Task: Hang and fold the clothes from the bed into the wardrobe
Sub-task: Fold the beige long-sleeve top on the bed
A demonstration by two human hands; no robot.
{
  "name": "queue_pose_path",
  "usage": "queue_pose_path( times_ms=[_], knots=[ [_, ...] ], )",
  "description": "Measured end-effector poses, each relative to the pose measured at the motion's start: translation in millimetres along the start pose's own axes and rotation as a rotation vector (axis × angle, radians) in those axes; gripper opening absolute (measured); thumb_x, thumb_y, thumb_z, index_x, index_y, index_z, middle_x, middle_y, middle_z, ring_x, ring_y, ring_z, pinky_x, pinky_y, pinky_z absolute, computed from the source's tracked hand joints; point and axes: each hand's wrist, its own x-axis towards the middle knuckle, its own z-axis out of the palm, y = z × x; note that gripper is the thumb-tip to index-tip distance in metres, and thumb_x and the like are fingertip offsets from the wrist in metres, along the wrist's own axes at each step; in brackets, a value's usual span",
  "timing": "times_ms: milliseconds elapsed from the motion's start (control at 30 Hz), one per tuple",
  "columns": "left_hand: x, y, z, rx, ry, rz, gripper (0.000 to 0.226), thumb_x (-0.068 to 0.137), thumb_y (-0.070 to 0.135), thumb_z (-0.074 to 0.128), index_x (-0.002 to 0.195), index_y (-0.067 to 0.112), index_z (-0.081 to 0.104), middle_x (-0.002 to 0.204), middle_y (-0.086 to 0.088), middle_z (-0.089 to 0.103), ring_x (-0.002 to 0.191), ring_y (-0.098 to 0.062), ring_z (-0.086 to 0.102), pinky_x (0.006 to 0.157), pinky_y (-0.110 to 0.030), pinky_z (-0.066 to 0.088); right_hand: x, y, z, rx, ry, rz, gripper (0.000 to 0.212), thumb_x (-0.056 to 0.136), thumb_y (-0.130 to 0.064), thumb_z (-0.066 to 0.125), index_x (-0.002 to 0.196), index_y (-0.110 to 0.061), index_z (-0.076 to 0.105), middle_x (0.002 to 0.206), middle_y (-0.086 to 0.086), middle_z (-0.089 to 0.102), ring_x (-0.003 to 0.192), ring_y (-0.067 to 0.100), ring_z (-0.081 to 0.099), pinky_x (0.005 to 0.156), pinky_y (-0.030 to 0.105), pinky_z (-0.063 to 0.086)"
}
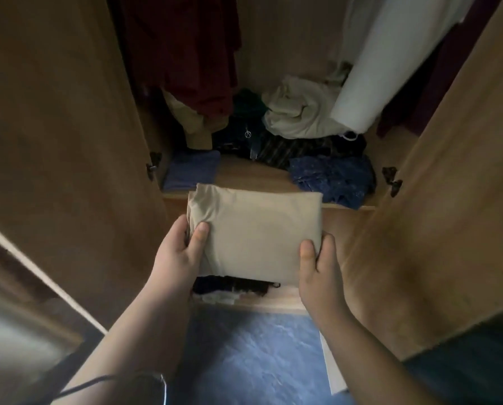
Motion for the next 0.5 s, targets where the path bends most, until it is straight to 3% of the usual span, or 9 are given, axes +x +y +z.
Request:
queue_pose_path(
  times_ms=[67, 167, 233, 300, 367, 433, 500],
  knots=[
    [29.3, -9.7, 10.4, -0.039, -0.014, -0.015, 0.023, 0.099, 0.041, 0.05, 0.095, 0.021, 0.058, 0.082, 0.005, 0.063, 0.072, -0.003, 0.056, 0.065, -0.024, 0.042, 23.9, 7.6, 13.7, 0.009, 0.018, 0.032, 0.021, 0.097, -0.043, 0.041, 0.102, -0.023, 0.045, 0.096, 0.001, 0.061, 0.085, 0.017, 0.061, 0.075, 0.046, 0.052],
    [65.6, -26.3, 34.5, -0.078, -0.047, -0.054, 0.021, 0.101, 0.04, 0.049, 0.098, 0.022, 0.06, 0.088, 0.001, 0.065, 0.079, -0.009, 0.06, 0.069, -0.029, 0.045, 60.9, 29.6, 23.6, -0.001, 0.035, 0.044, 0.007, 0.101, -0.033, 0.047, 0.103, -0.027, 0.049, 0.097, -0.005, 0.061, 0.087, 0.012, 0.061, 0.077, 0.043, 0.053],
    [90.1, -35.9, 54.5, -0.063, -0.063, -0.06, 0.021, 0.101, 0.04, 0.049, 0.097, 0.022, 0.059, 0.089, -0.003, 0.065, 0.08, -0.01, 0.061, 0.07, -0.029, 0.046, 88.5, 47.9, 28.2, -0.016, 0.056, 0.035, 0.009, 0.098, -0.038, 0.047, 0.101, -0.03, 0.049, 0.095, -0.006, 0.06, 0.088, 0.011, 0.061, 0.077, 0.043, 0.053],
    [116.3, -42.3, 77.2, -0.066, -0.071, -0.087, 0.016, 0.101, 0.039, 0.049, 0.099, 0.027, 0.06, 0.092, 0.002, 0.066, 0.082, -0.001, 0.061, 0.069, -0.018, 0.046, 119.3, 66.4, 33.5, -0.025, 0.063, 0.055, 0.014, 0.095, -0.047, 0.044, 0.096, -0.034, 0.049, 0.094, -0.003, 0.06, 0.088, 0.013, 0.061, 0.076, 0.041, 0.052],
    [141.5, -48.1, 100.5, -0.076, -0.07, -0.109, 0.015, 0.101, 0.04, 0.048, 0.109, 0.034, 0.06, 0.1, 0.014, 0.067, 0.09, 0.008, 0.061, 0.074, -0.011, 0.046, 151.7, 84.6, 37.9, -0.026, 0.062, 0.053, 0.014, 0.095, -0.048, 0.044, 0.095, -0.035, 0.049, 0.095, -0.002, 0.061, 0.088, 0.011, 0.06, 0.075, 0.03, 0.049],
    [168.9, -53.1, 122.5, -0.029, -0.048, -0.104, 0.021, 0.1, 0.044, 0.048, 0.116, 0.033, 0.058, 0.104, 0.017, 0.065, 0.095, 0.007, 0.059, 0.08, -0.019, 0.047, 187.3, 100.7, 40.0, -0.031, 0.042, 0.016, 0.017, 0.097, -0.043, 0.045, 0.105, -0.029, 0.051, 0.1, -0.004, 0.061, 0.09, 0.007, 0.059, 0.076, 0.022, 0.046],
    [196.6, -56.1, 142.6, 0.015, -0.025, -0.116, 0.02, 0.1, 0.044, 0.05, 0.11, 0.029, 0.058, 0.098, 0.014, 0.063, 0.088, 0.01, 0.058, 0.077, -0.022, 0.045, 223.9, 115.0, 41.9, -0.045, -0.035, 0.027, 0.022, 0.101, -0.035, 0.047, 0.115, -0.019, 0.051, 0.102, -0.004, 0.061, 0.091, 0.011, 0.059, 0.073, 0.025, 0.044]
  ],
)
